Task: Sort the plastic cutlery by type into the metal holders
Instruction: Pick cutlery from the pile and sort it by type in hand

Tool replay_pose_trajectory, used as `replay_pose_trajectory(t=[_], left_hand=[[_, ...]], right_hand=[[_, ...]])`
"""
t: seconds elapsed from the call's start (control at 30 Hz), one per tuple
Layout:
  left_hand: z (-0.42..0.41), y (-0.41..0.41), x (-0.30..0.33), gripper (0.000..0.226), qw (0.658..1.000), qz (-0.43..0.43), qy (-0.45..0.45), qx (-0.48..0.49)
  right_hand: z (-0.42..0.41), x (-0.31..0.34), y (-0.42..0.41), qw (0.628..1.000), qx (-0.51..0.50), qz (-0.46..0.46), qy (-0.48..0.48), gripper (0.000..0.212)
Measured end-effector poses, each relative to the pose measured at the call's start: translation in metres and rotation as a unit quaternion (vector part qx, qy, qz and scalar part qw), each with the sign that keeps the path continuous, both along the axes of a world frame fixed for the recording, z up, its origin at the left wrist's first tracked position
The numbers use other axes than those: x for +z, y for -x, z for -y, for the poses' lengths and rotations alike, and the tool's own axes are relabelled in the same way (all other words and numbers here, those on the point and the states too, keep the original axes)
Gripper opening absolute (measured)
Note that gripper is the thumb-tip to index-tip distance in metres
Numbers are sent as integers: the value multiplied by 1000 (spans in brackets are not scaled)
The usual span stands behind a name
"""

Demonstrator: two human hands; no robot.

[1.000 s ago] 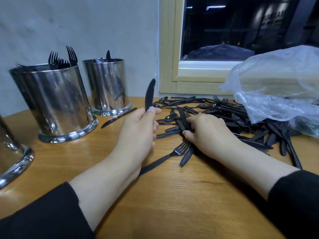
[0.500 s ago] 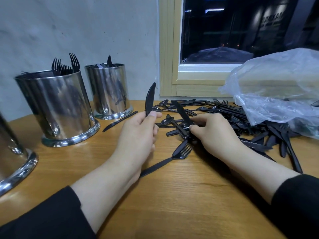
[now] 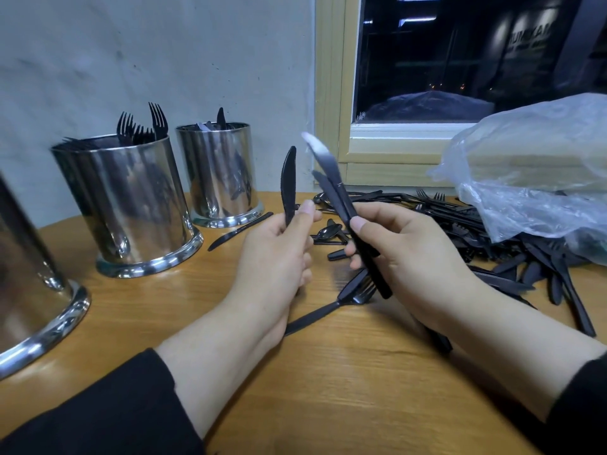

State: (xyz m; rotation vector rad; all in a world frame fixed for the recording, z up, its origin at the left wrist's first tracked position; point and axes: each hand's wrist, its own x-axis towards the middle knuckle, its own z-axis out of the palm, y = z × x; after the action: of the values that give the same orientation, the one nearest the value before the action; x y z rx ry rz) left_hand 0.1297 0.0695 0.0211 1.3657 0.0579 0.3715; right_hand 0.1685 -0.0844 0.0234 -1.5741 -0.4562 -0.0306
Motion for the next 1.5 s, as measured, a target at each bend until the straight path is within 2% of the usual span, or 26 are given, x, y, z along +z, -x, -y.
replay_pose_trajectory(t=[0.2, 0.3, 0.47, 0.6, 0.67, 0.77, 0.83, 0.93, 1.03, 1.13, 1.23, 1.3, 1.4, 1.5], left_hand=[[2, 0, -1, 28, 997, 30, 54, -52], [1, -1, -1, 30, 996, 36, 74, -27], [-6, -3, 2, 26, 990, 82, 111, 42], [-1, 0, 4, 40, 993, 69, 94, 8], [1, 3, 5, 31, 995, 69, 66, 15], [-8, -1, 11, 34, 992, 83, 3, 96], [-23, -6, 15, 39, 979, 97, -56, 172], [-42, -16, 12, 36, 957, 118, -134, 230], [-47, -24, 1, 29, 960, 110, -160, 204], [-41, -27, -10, 21, 966, 47, -217, 134], [-38, -27, -18, 14, 968, -1, -247, 51], [-38, -28, -18, 13, 967, -6, -252, 35], [-36, -25, -14, 21, 982, -29, -186, 35], [-33, -20, -10, 31, 995, -45, -80, 26]], right_hand=[[-13, 1, 18, 998, 65, 4, -9, 27], [-15, 2, 22, 997, 75, -14, -16, 24], [-18, -4, 23, 996, 69, -13, 48, 17], [-20, -6, 24, 992, 87, 32, 88, 21], [-16, -3, 23, 987, 51, 83, 130, 21], [-4, 1, 10, 958, -97, 174, 207, 16], [5, 4, -4, 935, -164, 195, 246, 15], [12, 5, -28, 899, -195, 189, 344, 16], [8, 1, -45, 865, -183, 169, 436, 27], [-1, -2, -50, 844, -173, 154, 484, 38], [-5, -5, -48, 825, -162, 150, 521, 34], [-5, -6, -47, 817, -158, 143, 535, 32], [-3, -9, -48, 828, -166, 151, 514, 30], [1, -8, -48, 858, -211, 196, 426, 30]])
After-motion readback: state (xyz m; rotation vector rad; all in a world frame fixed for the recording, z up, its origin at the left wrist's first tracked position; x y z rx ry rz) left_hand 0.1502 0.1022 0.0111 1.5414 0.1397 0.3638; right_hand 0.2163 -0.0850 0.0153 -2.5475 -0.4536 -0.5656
